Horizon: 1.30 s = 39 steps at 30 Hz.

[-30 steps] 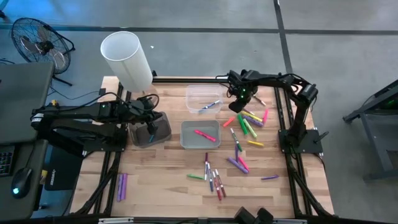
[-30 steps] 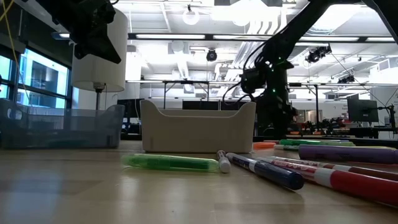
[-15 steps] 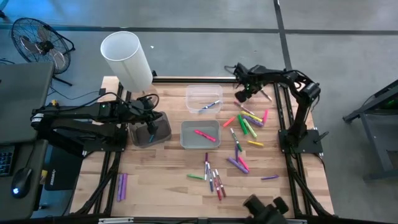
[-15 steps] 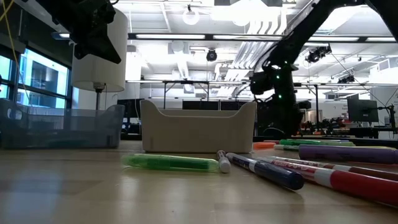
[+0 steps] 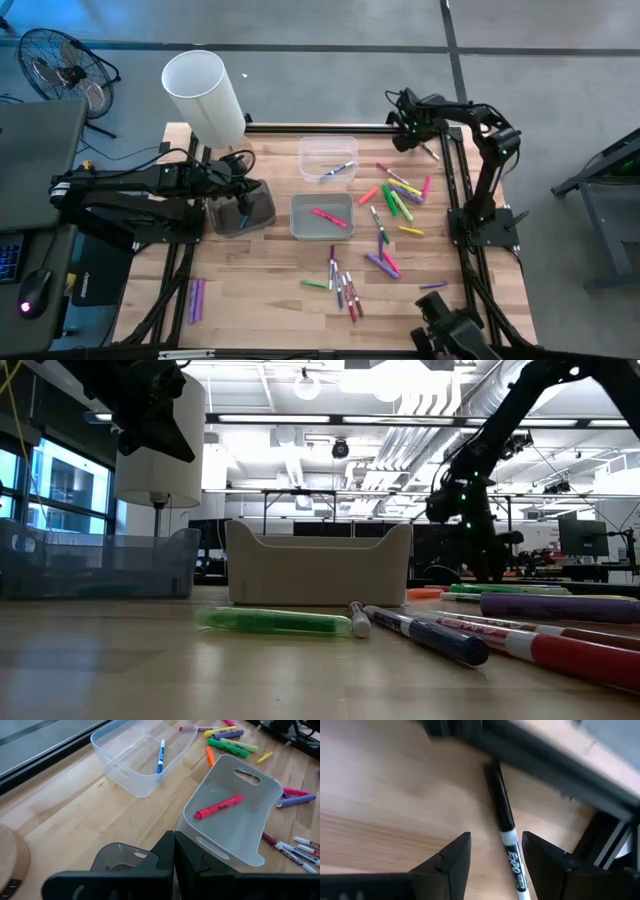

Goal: Pick & Place Markers
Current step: Put the black marker pen into the transparent bin

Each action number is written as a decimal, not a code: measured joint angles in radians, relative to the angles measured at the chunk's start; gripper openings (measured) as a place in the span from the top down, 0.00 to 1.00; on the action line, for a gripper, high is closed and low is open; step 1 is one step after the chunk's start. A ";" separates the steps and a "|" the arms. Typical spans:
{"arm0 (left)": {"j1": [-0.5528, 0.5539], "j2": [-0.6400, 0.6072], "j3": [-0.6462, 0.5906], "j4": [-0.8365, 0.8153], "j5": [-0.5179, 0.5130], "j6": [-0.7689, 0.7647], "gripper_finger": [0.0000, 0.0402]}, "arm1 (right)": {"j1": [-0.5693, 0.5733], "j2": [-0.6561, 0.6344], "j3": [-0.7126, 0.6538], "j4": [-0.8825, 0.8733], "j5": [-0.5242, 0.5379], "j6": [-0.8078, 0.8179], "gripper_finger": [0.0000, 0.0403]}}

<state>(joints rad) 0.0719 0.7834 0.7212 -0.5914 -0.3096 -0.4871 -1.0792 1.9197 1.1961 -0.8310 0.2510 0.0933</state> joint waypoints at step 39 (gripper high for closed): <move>0.000 0.000 0.000 0.001 -0.016 -0.008 1.00 | 0.597 -0.210 0.340 0.367 -0.198 -0.146 0.96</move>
<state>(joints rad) 0.0719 0.7834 0.7212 -0.5909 -0.3260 -0.4950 -0.4823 1.7092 1.5360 -0.4645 0.0530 -0.0531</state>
